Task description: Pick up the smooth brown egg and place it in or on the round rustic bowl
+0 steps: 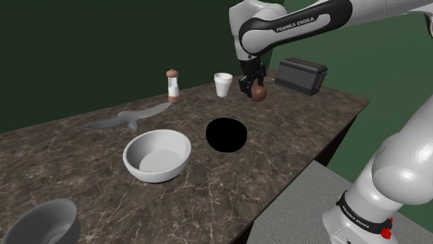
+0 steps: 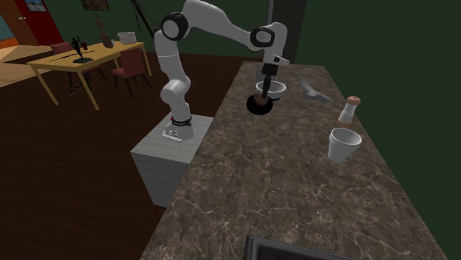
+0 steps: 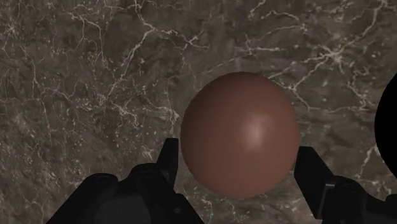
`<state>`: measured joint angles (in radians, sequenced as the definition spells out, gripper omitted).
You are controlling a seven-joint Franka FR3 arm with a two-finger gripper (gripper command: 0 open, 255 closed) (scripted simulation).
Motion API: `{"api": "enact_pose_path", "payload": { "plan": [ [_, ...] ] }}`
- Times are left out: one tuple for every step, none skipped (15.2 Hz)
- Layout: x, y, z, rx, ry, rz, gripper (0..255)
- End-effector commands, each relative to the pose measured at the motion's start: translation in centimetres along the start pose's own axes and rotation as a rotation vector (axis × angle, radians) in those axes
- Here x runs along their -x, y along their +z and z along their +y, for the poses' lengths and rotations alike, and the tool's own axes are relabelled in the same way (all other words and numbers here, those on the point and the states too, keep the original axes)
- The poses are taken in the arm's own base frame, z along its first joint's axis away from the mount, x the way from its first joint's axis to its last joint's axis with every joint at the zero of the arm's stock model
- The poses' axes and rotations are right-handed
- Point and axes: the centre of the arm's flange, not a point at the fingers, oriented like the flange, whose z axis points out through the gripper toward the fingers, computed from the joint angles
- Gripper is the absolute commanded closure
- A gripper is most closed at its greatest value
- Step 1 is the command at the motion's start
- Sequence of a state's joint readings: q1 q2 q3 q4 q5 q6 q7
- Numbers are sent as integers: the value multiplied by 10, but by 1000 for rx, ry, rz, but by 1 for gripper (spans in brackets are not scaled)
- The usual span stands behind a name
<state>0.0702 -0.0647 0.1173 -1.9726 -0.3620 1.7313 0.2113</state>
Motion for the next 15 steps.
{"api": "enact_pose_path", "payload": {
  "plan": [
    [2,-10,-27,0,1,0,255],
    [3,-15,-39,0,1,0,255],
    [4,-20,-51,0,1,0,255],
    [4,-25,-64,0,1,0,255],
    [5,-30,-76,0,1,0,255],
    [6,-35,-88,0,1,0,255],
    [6,-40,-100,0,1,0,255],
    [7,-45,-112,0,1,0,255],
    [7,-50,-125,0,1,0,255],
    [8,-55,-137,0,1,0,255],
    [9,-60,-149,0,1,0,255],
    [9,-67,-165,0,1,0,255],
    [9,-62,-167,0,1,0,255],
    [8,-57,-169,0,1,0,255],
    [8,-52,-171,0,1,0,255]
  ]
}}
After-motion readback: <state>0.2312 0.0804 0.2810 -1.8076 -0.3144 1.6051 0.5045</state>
